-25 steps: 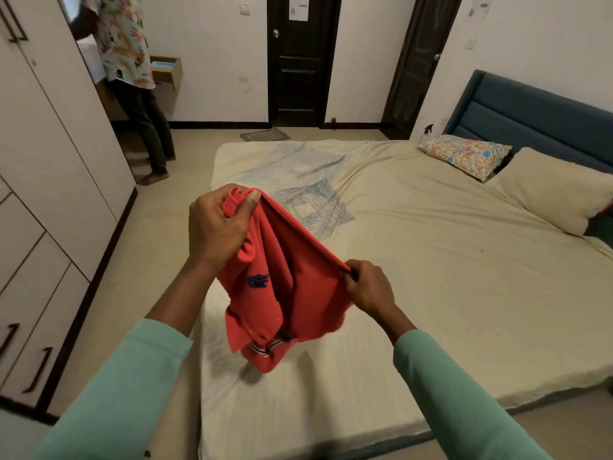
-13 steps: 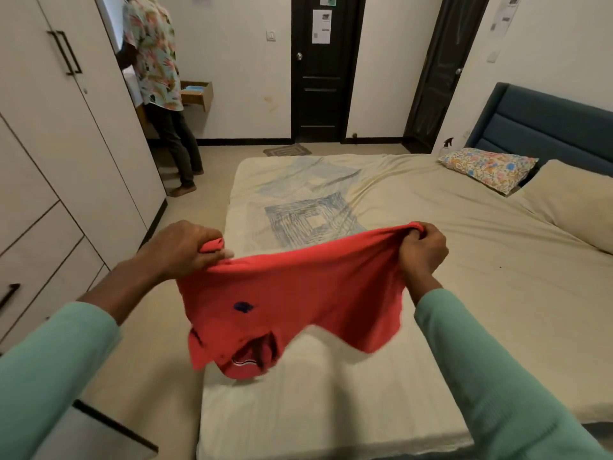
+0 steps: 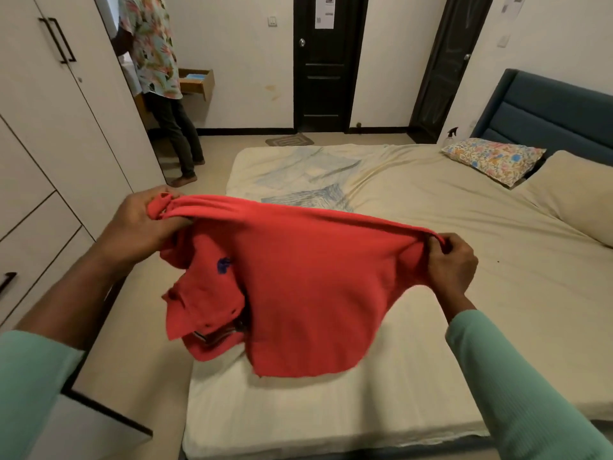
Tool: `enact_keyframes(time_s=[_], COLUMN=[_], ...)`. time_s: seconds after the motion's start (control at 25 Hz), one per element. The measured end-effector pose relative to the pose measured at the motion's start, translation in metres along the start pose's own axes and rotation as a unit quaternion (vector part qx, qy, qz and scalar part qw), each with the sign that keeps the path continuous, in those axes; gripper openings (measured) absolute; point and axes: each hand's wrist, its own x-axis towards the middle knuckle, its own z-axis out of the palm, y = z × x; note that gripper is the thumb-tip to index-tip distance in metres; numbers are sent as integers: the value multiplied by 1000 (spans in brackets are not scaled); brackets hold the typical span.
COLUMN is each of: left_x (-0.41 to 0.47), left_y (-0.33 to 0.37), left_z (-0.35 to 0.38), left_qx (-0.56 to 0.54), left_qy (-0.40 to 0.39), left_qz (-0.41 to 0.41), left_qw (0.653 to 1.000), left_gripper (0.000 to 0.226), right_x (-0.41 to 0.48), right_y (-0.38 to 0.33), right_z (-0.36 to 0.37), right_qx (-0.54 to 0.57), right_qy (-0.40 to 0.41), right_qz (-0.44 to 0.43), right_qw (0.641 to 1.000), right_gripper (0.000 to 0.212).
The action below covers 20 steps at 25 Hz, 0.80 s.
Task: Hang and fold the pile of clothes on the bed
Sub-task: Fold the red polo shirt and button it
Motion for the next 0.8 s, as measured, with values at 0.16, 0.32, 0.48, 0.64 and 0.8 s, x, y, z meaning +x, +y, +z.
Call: enact_keyframes(time_s=[0.16,0.32,0.48,0.64,0.8], left_x=[16,73,173,264,322], left_y=[-6,-45,-107,-154,-144], left_z=[12,11,23,49,71], left_qx=[-212,-261,89,162,54], left_qy=[-109,-169,-227,-109,112], left_qz=[-87,-113,-185,-167,-133], left_qw=[967,944,952,966,983], left_gripper=[63,66,25,10,27], right_x=[15,44,83,117,159], right_y=[38,48,30,-10,-51], right_z=[11,46,98,157,197], right_qx=[-32,-169,-274,-250,87], right_qy=[-193,-261,-211,-96,-23], right_qz=[14,-92,-100,64,193], right_qw=[980,946,933,961,977], right_gripper=[9,13,16,27,15])
